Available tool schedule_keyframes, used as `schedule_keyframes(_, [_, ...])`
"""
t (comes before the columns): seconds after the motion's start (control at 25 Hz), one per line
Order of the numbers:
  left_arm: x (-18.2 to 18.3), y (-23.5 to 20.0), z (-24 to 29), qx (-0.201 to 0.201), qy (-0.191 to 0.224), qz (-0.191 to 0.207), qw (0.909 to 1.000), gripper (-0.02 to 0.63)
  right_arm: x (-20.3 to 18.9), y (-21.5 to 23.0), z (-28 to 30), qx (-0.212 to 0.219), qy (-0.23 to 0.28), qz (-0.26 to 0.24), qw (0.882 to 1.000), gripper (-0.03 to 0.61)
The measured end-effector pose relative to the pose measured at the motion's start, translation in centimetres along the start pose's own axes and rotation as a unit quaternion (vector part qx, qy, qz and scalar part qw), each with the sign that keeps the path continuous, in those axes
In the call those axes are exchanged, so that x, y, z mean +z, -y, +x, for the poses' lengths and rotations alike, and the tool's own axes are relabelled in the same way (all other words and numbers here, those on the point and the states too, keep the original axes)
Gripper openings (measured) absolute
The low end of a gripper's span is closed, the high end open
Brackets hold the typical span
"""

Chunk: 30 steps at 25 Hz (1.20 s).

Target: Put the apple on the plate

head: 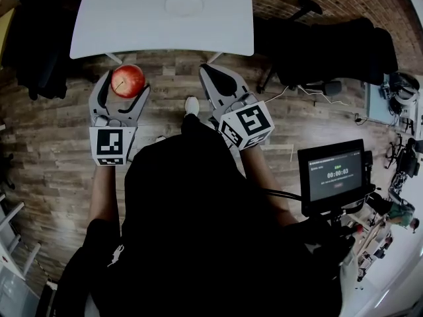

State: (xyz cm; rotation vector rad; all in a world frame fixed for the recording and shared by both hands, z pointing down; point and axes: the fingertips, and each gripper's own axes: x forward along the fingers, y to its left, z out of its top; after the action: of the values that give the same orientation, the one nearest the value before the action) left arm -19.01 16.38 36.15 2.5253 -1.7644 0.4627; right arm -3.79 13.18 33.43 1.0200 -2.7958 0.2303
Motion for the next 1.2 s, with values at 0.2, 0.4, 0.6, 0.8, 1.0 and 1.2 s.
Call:
schedule_keyframes(0.2, [1.9, 0.0, 5.2, 0.003, -0.015, -0.002, 0.9999, 0.402, 1.2, 5.3, 1.9, 0.011, -0.004, 0.011, 1.0, 0.003])
schedule_keyframes(0.4, [4.5, 1.5, 16.3, 0.004, -0.043, -0.006, 0.9991, 0.402, 1.7, 16.6, 4.7, 0.024, -0.017, 0.033, 0.999, 0.003])
schedule_keyframes(0.6, [5.1, 1.8, 17.1, 0.008, -0.04, 0.008, 0.9991, 0.402, 2.0, 17.2, 5.2, 0.033, -0.012, 0.027, 0.999, 0.003])
schedule_keyframes(0.8, [5.5, 1.6, 16.9, 0.014, -0.032, -0.008, 0.9994, 0.402, 2.2, 16.8, 5.4, 0.043, -0.01, 0.019, 0.999, 0.003])
schedule_keyframes(1.0, [5.5, 1.3, 16.0, 0.025, -0.026, -0.033, 0.9988, 0.402, 2.5, 16.2, 5.5, 0.055, -0.009, 0.008, 0.998, 0.003])
schedule_keyframes(1.2, [5.6, 2.3, 19.4, 0.018, -0.045, -0.022, 0.9986, 0.402, 2.1, 19.2, 6.2, 0.061, -0.009, 0.022, 0.998, 0.003])
